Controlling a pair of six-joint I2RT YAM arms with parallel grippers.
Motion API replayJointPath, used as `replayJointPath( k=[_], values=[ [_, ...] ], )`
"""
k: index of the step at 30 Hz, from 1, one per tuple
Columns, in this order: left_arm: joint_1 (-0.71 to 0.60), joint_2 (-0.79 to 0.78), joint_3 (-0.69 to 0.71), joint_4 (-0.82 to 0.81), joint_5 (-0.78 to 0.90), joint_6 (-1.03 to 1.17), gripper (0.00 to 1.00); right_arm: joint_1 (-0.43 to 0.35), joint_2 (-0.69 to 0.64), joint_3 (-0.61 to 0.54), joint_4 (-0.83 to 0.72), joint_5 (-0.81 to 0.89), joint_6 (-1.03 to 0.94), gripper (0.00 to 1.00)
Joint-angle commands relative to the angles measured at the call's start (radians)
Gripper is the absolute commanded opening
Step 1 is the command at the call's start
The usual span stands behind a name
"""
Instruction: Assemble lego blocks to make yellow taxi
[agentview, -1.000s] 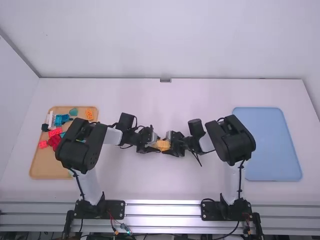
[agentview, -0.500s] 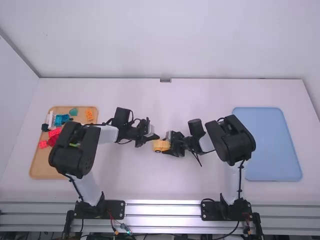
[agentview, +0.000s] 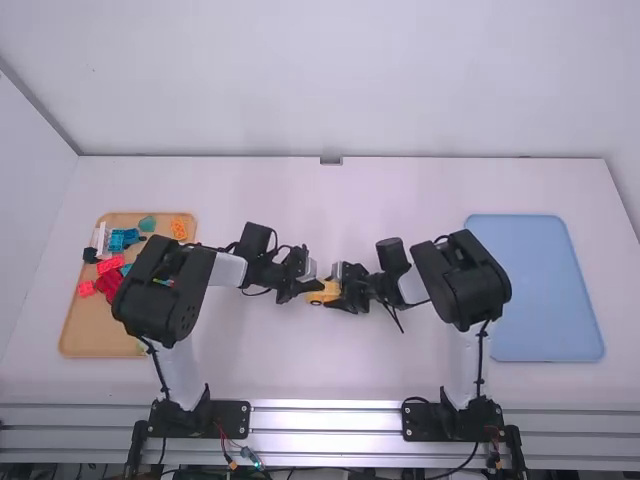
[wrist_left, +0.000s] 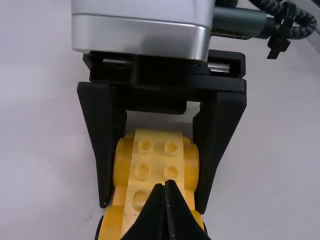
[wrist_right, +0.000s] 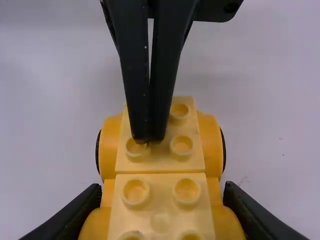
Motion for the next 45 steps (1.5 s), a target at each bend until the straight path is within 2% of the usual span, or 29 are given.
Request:
replayJointPath(
  k=[1, 8, 12, 17, 22, 26, 28, 29, 30, 31, 32, 33, 34, 35, 36, 39, 44, 45],
  values=[
    [-0.005, 0.031, -0.04, 0.002, -0.011, 0.039, 0.02, 0.005, 0.015, 0.0, -0.005, 0.013, 0.005, 0.32],
    [-0.005, 0.079, -0.093, 0.108, -0.13, -0.065, 0.02, 0.004, 0.015, 0.0, -0.005, 0.013, 0.005, 0.31],
    [-0.005, 0.083, -0.108, 0.118, -0.175, -0.074, 0.01, -0.01, 0.015, 0.0, -0.006, 0.013, 0.005, 0.31],
    [-0.005, 0.082, -0.095, 0.112, -0.143, -0.076, 0.02, -0.007, 0.015, -0.001, -0.006, 0.013, 0.005, 0.32],
    [0.031, -0.012, -0.024, 0.039, 0.004, -0.089, 0.02, 0.0, 0.015, 0.001, -0.006, 0.015, 0.005, 0.32],
    [0.083, -0.153, 0.024, -0.021, 0.049, -0.09, 0.02, 0.006, 0.015, 0.0, -0.005, 0.015, 0.005, 0.33],
    [0.102, -0.199, 0.034, -0.04, 0.059, -0.101, 0.06, 0.004, 0.015, 0.0, -0.005, 0.016, 0.005, 0.33],
    [0.125, -0.25, 0.044, -0.045, 0.053, -0.148, 0.21, 0.004, 0.015, 0.0, -0.005, 0.018, 0.005, 0.33],
    [0.14, -0.278, 0.048, -0.044, 0.043, -0.191, 0.29, 0.005, 0.015, 0.0, -0.005, 0.02, 0.005, 0.33],
    [0.16, -0.312, 0.053, -0.045, 0.026, -0.248, 0.4, 0.006, 0.015, 0.001, -0.006, 0.024, 0.007, 0.35],
    [0.167, -0.323, 0.054, -0.045, 0.017, -0.267, 0.45, 0.006, 0.015, 0.001, -0.006, 0.027, 0.011, 0.36],
    [0.198, -0.365, 0.057, -0.046, -0.025, -0.355, 0.99, 0.004, 0.015, 0.003, -0.004, 0.055, 0.043, 0.38],
    [0.222, -0.395, 0.057, -0.049, -0.055, -0.428, 0.99, 0.003, 0.014, 0.007, -0.007, 0.08, 0.068, 0.4],
    [0.261, -0.436, 0.053, -0.049, -0.098, -0.544, 0.99, 0.004, 0.014, 0.008, -0.006, 0.108, 0.093, 0.48],
    [0.269, -0.445, 0.053, -0.049, -0.108, -0.574, 0.99, 0.006, 0.013, 0.008, -0.006, 0.116, 0.097, 0.5],
    [0.345, -0.51, 0.048, -0.073, -0.226, -0.834, 0.99, 0.018, -0.004, -0.002, -0.007, 0.131, 0.101, 0.86],
    [0.423, -0.563, 0.048, -0.144, -0.376, -0.927, 0.99, 0.019, -0.103, -0.048, -0.05, 0.262, 0.132, 0.98],
    [0.444, -0.572, 0.048, -0.163, -0.42, -0.929, 0.99, 0.018, -0.158, -0.062, -0.113, 0.328, 0.113, 0.99]
  ],
)
